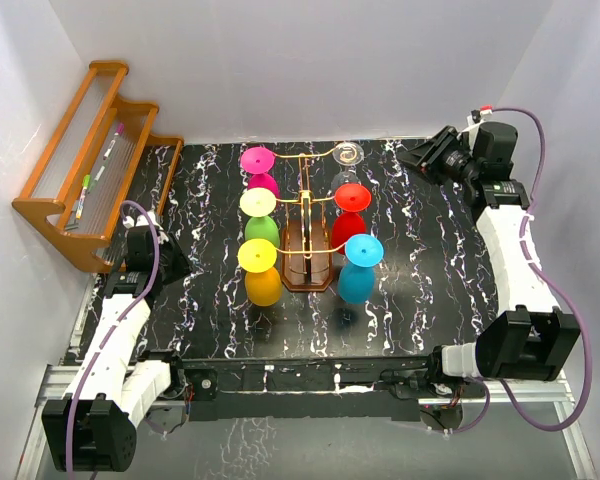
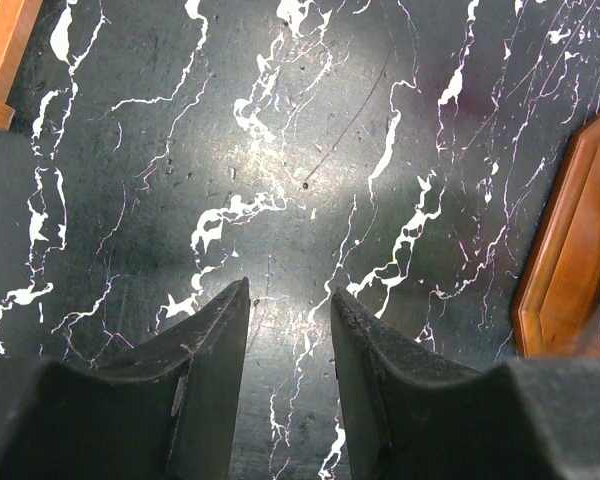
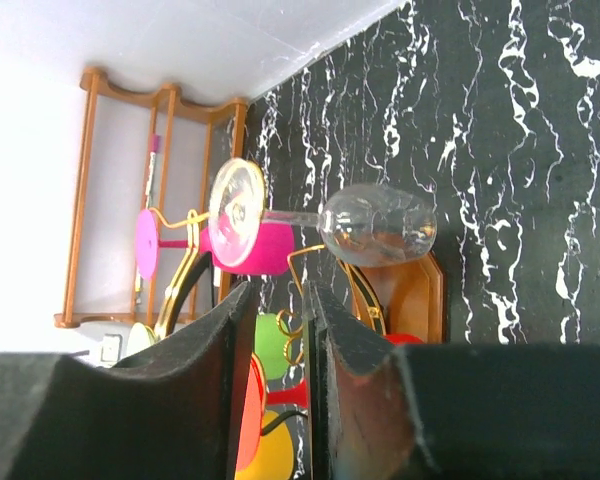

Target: Take the wine glass off the wine glass rack

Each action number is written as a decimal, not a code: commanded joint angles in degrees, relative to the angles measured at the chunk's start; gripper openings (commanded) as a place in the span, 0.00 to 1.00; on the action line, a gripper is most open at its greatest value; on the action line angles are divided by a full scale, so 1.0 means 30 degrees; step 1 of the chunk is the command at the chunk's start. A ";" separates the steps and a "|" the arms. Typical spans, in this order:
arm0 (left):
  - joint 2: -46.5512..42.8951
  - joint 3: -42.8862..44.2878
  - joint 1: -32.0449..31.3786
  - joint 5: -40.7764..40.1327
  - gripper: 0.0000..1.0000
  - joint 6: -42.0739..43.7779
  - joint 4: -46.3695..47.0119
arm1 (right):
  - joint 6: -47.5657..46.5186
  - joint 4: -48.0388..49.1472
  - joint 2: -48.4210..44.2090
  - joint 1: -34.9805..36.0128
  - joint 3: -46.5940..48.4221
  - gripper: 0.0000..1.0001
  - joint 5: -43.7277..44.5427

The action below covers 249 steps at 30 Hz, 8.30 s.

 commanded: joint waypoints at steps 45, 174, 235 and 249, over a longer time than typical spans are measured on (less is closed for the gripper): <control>-0.0145 0.0600 -0.0079 -0.0027 0.37 -0.0230 -0.0222 | -0.2109 -0.2861 0.8005 0.2878 0.8185 0.43 -0.2973; 0.0034 0.0471 -0.0095 0.0207 0.37 -0.0377 -0.0047 | 0.2572 0.4411 0.3627 0.3430 0.3429 0.07 -0.4308; 1.2219 2.1455 -0.6050 2.0045 0.58 -1.2668 1.7791 | -0.5745 -0.5512 0.4393 0.6415 1.7204 0.07 -0.2737; 1.2134 2.1960 -0.7446 1.8981 0.57 -0.8009 1.1634 | -0.5922 -0.5552 0.3956 0.7139 1.7150 0.07 -0.2855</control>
